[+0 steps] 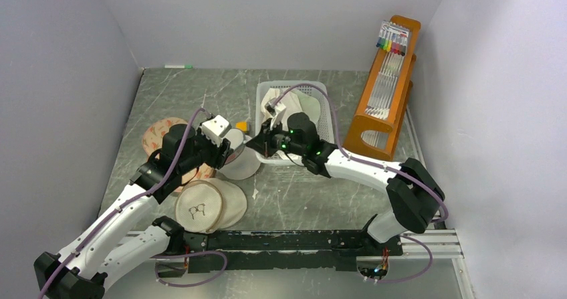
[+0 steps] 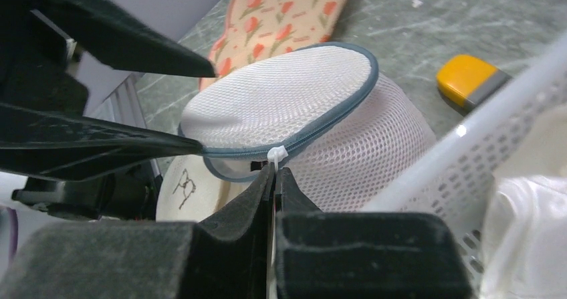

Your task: Unzip the laundry bag and remove the bra

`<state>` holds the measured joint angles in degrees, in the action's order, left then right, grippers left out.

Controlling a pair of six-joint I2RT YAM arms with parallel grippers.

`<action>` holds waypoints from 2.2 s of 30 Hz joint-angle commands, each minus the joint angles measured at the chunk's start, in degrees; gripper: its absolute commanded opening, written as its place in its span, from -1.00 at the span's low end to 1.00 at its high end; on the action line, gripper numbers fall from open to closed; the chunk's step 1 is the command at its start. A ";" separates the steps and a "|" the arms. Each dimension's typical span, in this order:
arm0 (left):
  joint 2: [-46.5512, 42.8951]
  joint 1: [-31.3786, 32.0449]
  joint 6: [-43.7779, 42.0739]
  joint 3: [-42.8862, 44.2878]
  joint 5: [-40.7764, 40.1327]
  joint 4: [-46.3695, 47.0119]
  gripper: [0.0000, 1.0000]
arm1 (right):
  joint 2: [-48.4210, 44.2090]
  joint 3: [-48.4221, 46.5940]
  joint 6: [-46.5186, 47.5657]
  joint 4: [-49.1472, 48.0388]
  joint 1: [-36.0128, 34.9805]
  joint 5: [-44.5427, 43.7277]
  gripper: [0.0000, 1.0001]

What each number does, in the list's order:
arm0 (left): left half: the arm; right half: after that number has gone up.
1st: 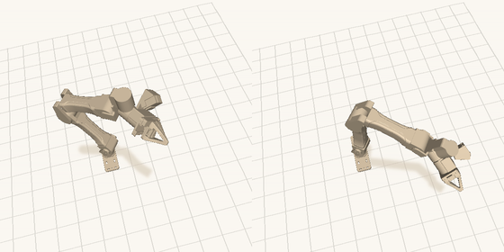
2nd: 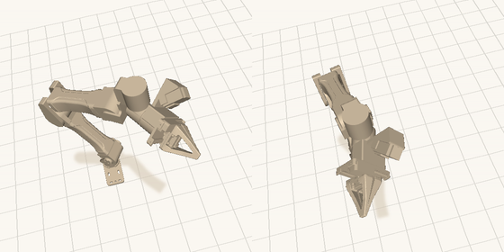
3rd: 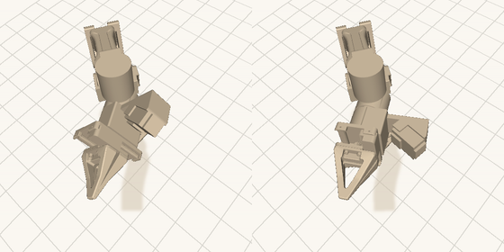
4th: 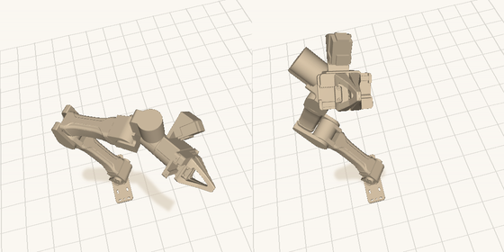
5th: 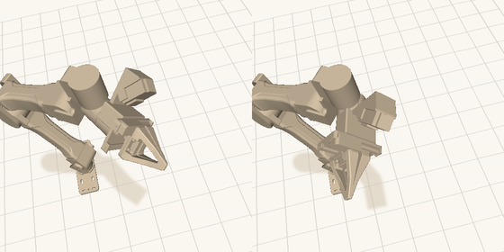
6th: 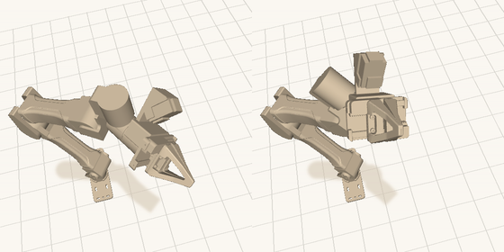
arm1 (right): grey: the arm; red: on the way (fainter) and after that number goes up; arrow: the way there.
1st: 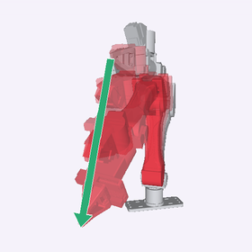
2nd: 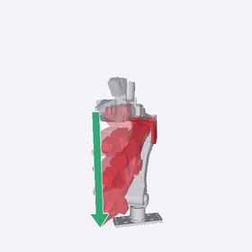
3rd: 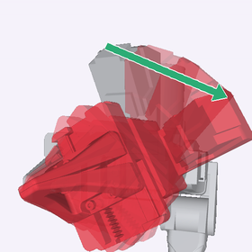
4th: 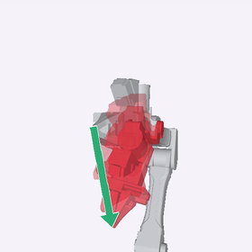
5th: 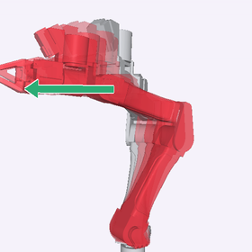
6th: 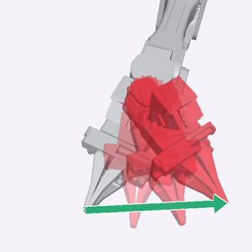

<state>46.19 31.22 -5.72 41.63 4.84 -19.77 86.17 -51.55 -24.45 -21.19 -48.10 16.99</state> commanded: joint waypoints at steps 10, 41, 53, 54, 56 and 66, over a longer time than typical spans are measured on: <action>1.04 -0.02 -0.01 0.95 3.11 0.65 -0.01 | 0.27 -4.50 2.74 -0.57 -4.78 -2.38 -1.00; -4.05 -0.03 -0.17 0.59 -2.58 1.18 -0.86 | 4.87 0.54 -6.42 -5.67 9.65 7.84 -1.00; -1.43 -0.03 -0.28 1.69 2.44 0.44 -0.07 | 0.61 0.10 -1.47 -4.62 5.61 5.67 -1.00; -1.76 -0.02 -0.23 1.49 3.86 0.80 0.04 | 0.31 -0.06 -0.91 -4.31 4.96 5.20 -1.00; -2.57 -0.02 0.21 0.86 5.94 1.74 0.19 | -0.38 -0.50 0.16 -3.54 3.58 4.06 -1.00; -3.54 -0.02 0.23 1.19 13.79 2.30 0.47 | -1.22 -3.01 4.22 -0.78 -2.96 -2.06 -1.00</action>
<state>43.46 31.22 -5.52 41.63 14.04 -19.59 86.35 -52.69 -21.96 -21.71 -49.54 16.32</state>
